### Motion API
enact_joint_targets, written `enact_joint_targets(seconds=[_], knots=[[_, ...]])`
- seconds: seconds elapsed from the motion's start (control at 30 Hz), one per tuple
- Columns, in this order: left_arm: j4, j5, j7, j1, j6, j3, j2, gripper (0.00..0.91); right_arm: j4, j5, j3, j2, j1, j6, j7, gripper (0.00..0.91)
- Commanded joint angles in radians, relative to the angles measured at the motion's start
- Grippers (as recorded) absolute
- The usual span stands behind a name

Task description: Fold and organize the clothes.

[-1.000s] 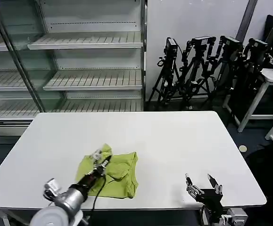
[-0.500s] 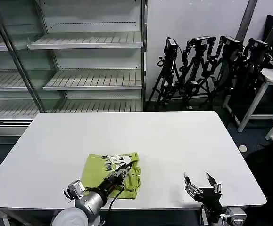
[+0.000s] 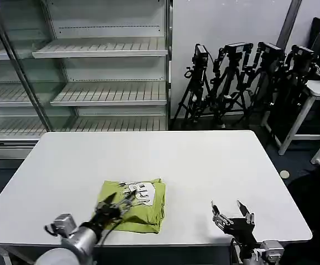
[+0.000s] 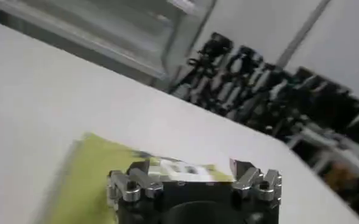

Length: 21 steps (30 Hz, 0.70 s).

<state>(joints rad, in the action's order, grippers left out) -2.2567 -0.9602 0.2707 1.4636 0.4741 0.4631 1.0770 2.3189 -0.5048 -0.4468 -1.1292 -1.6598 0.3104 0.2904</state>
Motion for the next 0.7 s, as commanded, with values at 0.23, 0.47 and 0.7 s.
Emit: enact_joint_targets(seconds=[0.23,0.47,0.7], knots=[[0.162,0.009,0.012,0.005,0.063,0.095,-0.045,0.907,0.003,0.007,0.013,-0.008,0.005,0.001,0.001,0.907],[0.208,-0.089,-0.002,-0.06,0.081,0.027,0.015,0.907,0.028,0.011,-0.02,-0.012,-0.031,0.0,0.001,0.907],[0.223,-0.111,-0.002,-0.103,0.071,-0.019,0.06,0.867,0.054,0.012,-0.056,-0.013,-0.068,0.0,0.002,0.907]])
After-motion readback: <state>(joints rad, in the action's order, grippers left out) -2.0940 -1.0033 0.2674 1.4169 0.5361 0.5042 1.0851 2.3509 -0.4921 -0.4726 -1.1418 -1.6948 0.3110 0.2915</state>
